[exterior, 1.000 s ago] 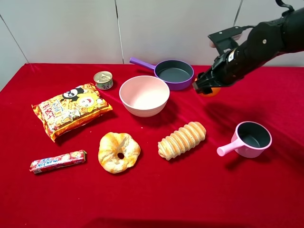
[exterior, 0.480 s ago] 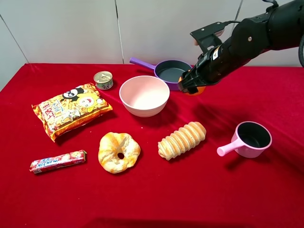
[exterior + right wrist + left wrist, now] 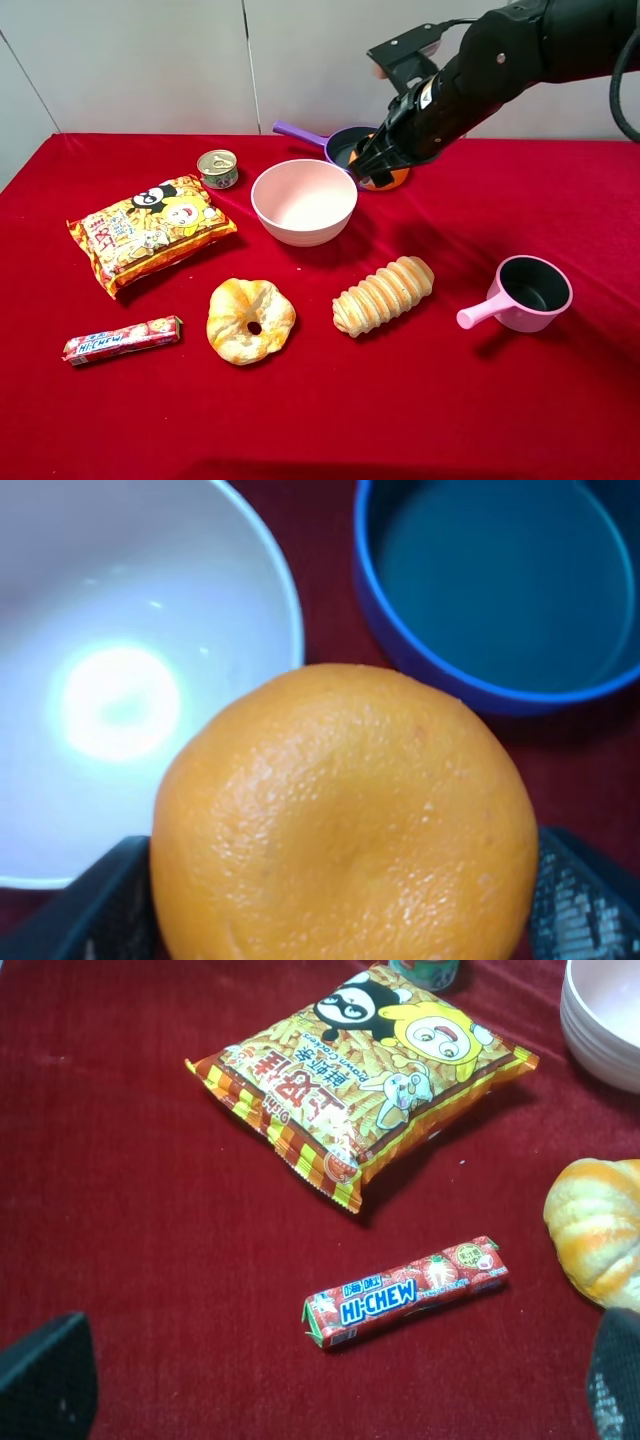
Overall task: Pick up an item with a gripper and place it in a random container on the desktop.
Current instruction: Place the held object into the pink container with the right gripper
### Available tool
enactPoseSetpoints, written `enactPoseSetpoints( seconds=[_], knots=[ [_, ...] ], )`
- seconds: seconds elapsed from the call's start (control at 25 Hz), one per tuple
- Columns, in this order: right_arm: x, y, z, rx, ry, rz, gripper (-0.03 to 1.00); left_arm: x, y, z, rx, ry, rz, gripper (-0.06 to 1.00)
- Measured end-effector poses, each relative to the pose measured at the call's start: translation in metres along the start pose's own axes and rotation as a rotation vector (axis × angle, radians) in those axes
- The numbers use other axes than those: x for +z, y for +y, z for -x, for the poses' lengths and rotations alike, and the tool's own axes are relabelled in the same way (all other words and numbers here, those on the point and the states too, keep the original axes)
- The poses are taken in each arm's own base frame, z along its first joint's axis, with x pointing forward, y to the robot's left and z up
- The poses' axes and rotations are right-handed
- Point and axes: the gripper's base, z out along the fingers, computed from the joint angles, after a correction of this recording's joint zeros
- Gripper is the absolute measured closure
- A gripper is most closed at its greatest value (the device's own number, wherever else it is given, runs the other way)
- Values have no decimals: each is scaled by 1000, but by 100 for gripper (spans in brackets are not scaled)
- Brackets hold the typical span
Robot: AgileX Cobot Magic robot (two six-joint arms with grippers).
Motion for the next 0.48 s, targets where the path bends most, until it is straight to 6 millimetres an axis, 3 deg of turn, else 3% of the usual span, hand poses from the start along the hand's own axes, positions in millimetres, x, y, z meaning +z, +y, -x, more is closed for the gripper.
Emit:
enactPoseSetpoints(
  seconds=[0.2,0.48],
  knots=[
    [1,13,14,-32,-29,18,43,0,0,0,0,0,0,-3],
    [24,33,31,-107,-17,49,43,0,0,0,0,0,0,-3]
  ],
)
